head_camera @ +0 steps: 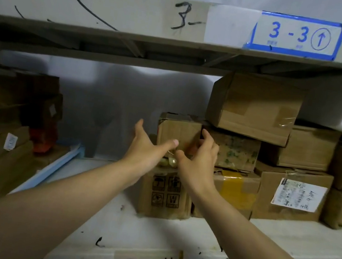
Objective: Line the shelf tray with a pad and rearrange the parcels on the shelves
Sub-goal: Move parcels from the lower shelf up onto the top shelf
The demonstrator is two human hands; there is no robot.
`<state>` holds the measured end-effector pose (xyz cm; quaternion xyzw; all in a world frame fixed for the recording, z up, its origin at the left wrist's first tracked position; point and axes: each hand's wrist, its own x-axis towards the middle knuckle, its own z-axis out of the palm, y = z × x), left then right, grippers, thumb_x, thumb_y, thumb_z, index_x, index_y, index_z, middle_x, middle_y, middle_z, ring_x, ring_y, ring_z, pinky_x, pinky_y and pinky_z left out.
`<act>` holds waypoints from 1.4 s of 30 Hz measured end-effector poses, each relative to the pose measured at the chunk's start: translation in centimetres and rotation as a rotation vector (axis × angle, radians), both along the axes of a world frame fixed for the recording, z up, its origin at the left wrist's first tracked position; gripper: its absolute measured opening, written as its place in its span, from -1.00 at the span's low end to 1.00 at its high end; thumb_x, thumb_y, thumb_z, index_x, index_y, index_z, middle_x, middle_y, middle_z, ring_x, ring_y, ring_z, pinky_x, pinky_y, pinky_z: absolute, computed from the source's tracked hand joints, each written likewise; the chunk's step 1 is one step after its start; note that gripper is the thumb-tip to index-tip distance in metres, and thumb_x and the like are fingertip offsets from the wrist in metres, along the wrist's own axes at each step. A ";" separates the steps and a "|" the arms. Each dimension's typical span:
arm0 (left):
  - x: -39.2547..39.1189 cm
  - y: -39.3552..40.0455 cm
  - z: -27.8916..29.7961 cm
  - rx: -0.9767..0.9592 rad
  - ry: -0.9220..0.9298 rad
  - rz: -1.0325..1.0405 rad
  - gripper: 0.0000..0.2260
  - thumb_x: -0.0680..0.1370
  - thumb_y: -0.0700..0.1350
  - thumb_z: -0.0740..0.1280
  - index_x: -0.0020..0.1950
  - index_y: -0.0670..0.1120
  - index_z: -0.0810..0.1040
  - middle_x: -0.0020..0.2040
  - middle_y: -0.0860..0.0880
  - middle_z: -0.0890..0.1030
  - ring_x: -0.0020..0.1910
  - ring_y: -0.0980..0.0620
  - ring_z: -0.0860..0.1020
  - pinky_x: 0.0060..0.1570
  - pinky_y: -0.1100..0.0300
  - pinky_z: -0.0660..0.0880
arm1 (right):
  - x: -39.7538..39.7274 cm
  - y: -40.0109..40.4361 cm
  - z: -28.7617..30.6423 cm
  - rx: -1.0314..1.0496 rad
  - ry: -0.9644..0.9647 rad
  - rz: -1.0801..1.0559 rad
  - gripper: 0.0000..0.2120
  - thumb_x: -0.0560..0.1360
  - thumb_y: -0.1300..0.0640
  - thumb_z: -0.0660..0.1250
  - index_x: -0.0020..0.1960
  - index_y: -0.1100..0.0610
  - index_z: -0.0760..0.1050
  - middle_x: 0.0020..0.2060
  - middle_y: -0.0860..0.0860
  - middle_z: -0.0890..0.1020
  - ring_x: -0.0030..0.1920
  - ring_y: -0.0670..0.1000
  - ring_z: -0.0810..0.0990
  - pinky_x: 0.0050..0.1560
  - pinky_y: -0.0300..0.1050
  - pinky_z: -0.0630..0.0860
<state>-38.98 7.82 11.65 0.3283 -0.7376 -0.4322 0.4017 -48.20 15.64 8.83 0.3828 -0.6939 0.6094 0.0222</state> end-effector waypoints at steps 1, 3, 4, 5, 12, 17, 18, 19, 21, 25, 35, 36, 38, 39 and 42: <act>-0.4 0.1 -0.1 0.002 -0.003 0.003 0.01 0.43 0.15 0.49 0.62 0.09 -0.16 0.61 -0.04 0.13 0.51 -0.12 0.28 0.43 -0.07 0.31 | -0.2 0.0 -0.1 -0.017 -0.023 0.026 -0.24 0.54 0.15 0.41 0.60 0.03 0.06 0.47 0.04 0.22 0.47 0.08 0.27 0.49 0.12 0.32; -0.8 0.3 -0.4 -0.001 -0.002 0.010 0.05 0.41 0.15 0.52 0.60 0.09 -0.20 0.60 -0.07 0.15 0.51 -0.11 0.28 0.44 -0.06 0.32 | -0.5 0.1 -0.3 -0.034 -0.061 0.083 -0.26 0.55 0.21 0.38 0.60 0.02 0.07 0.46 0.04 0.27 0.42 0.08 0.39 0.43 0.13 0.42; -1.0 0.4 -0.4 -0.005 0.003 0.019 0.07 0.40 0.15 0.53 0.60 0.09 -0.21 0.60 -0.07 0.18 0.51 -0.10 0.28 0.44 -0.05 0.31 | -0.6 0.1 -0.4 -0.029 -0.072 0.115 -0.26 0.55 0.24 0.36 0.60 0.01 0.07 0.46 0.04 0.31 0.42 0.08 0.41 0.42 0.13 0.43; -1.2 0.3 -0.5 -0.009 0.006 0.032 0.09 0.38 0.16 0.54 0.60 0.10 -0.22 0.59 -0.08 0.19 0.52 -0.10 0.27 0.44 -0.06 0.31 | -0.8 0.0 -0.6 -0.016 -0.082 0.143 -0.26 0.56 0.28 0.34 0.61 0.00 0.06 0.46 0.04 0.34 0.42 0.08 0.41 0.42 0.14 0.43; -1.6 0.5 0.2 -0.015 -0.032 0.116 0.13 0.35 0.20 0.54 0.60 0.10 -0.23 0.62 -0.09 0.07 0.55 -0.13 0.19 0.45 -0.14 0.30 | -1.8 0.7 -1.0 -0.004 -0.108 0.216 -0.24 0.55 0.33 0.33 0.62 -0.03 0.06 0.47 0.01 0.38 0.48 0.03 0.34 0.47 0.09 0.37; -1.6 1.1 0.7 0.084 0.071 0.069 -0.08 0.49 0.26 0.36 0.62 0.07 -0.17 0.60 -0.07 0.18 0.53 -0.11 0.24 0.42 -0.06 0.25 | -2.3 0.4 0.0 -0.004 -0.060 0.229 -0.09 0.48 0.20 0.46 0.63 -0.06 -0.03 0.51 0.02 0.31 0.49 0.06 0.33 0.44 0.15 0.41; -1.6 1.4 0.8 0.101 0.097 0.064 -0.15 0.53 0.26 0.30 0.63 0.05 -0.13 0.60 -0.07 0.17 0.54 -0.11 0.23 0.42 -0.05 0.23 | -2.3 0.3 0.3 0.000 -0.056 0.230 -0.06 0.47 0.17 0.48 0.63 -0.08 -0.05 0.51 0.02 0.30 0.49 0.07 0.33 0.44 0.14 0.41; -1.6 1.7 0.9 0.122 0.103 0.062 -0.21 0.55 0.27 0.25 0.63 0.04 -0.08 0.61 -0.07 0.14 0.55 -0.10 0.19 0.42 -0.05 0.21 | -2.3 0.2 0.5 0.003 -0.048 0.223 -0.02 0.45 0.13 0.51 0.63 -0.09 -0.06 0.49 0.03 0.30 0.47 0.07 0.33 0.43 0.11 0.41; -1.7 2.1 0.9 0.141 0.085 0.052 -0.29 0.57 0.31 0.17 0.62 0.00 0.09 0.60 -0.05 0.12 0.56 -0.06 0.14 0.41 -0.01 0.17 | -2.1 -0.1 0.8 0.011 -0.029 0.184 0.03 0.42 0.06 0.55 0.62 -0.09 -0.08 0.45 0.06 0.27 0.43 0.09 0.33 0.41 0.04 0.40; -1.0 2.7 1.1 0.199 0.117 0.040 -0.28 0.40 0.49 0.13 0.35 0.05 0.48 0.42 -0.06 0.42 0.35 -0.05 0.44 0.37 -0.04 0.34 | -1.2 -0.8 1.0 0.035 0.010 0.080 0.11 0.34 -0.10 0.58 0.62 -0.08 -0.11 0.40 0.10 0.19 0.44 0.16 0.23 0.41 0.11 0.37; 2.2 3.4 1.5 0.386 0.323 0.001 -0.48 0.65 0.23 0.07 -0.08 -0.14 0.63 -0.08 -0.11 0.65 -0.06 0.00 0.60 0.10 0.07 0.52 | 0.4 -1.6 2.1 0.022 -0.006 -0.053 0.23 0.20 -0.33 0.58 0.60 0.04 -0.05 0.50 0.14 0.26 0.49 0.21 0.26 0.41 0.18 0.37; 2.5 3.3 1.4 0.376 0.329 0.035 -0.50 0.66 0.20 0.08 0.02 -0.17 0.62 -0.07 -0.11 0.65 -0.06 -0.01 0.60 0.07 0.09 0.53 | 0.5 -1.4 2.1 0.004 0.003 -0.055 0.21 0.21 -0.29 0.58 0.60 0.03 -0.04 0.50 0.13 0.26 0.49 0.20 0.27 0.40 0.17 0.38; 3.2 3.1 1.0 0.361 0.323 0.113 -0.52 0.64 0.20 0.13 0.26 -0.17 0.52 -0.05 -0.06 0.60 -0.03 0.00 0.59 0.10 0.07 0.53 | 0.7 -0.9 2.0 -0.098 -0.010 -0.030 0.18 0.24 -0.24 0.58 0.60 0.03 -0.06 0.53 0.10 0.22 0.52 0.15 0.23 0.43 0.13 0.34; 3.6 2.9 0.8 0.368 0.311 0.129 -0.47 0.61 0.25 0.17 0.35 -0.15 0.46 -0.01 -0.04 0.58 0.02 -0.02 0.58 0.18 0.03 0.52 | 0.8 -0.5 1.8 -0.160 -0.022 0.007 0.18 0.26 -0.22 0.59 0.61 0.01 -0.08 0.55 0.07 0.19 0.54 0.12 0.20 0.46 0.10 0.30; 4.6 3.0 0.5 0.437 0.273 0.024 -0.24 0.42 0.40 0.30 0.46 -0.05 0.39 0.14 -0.05 0.59 0.17 -0.08 0.56 0.27 -0.05 0.47 | 1.3 0.8 0.7 -0.219 0.027 0.169 0.22 0.26 -0.20 0.61 0.62 -0.09 -0.15 0.58 -0.04 0.12 0.56 0.01 0.15 0.51 0.01 0.21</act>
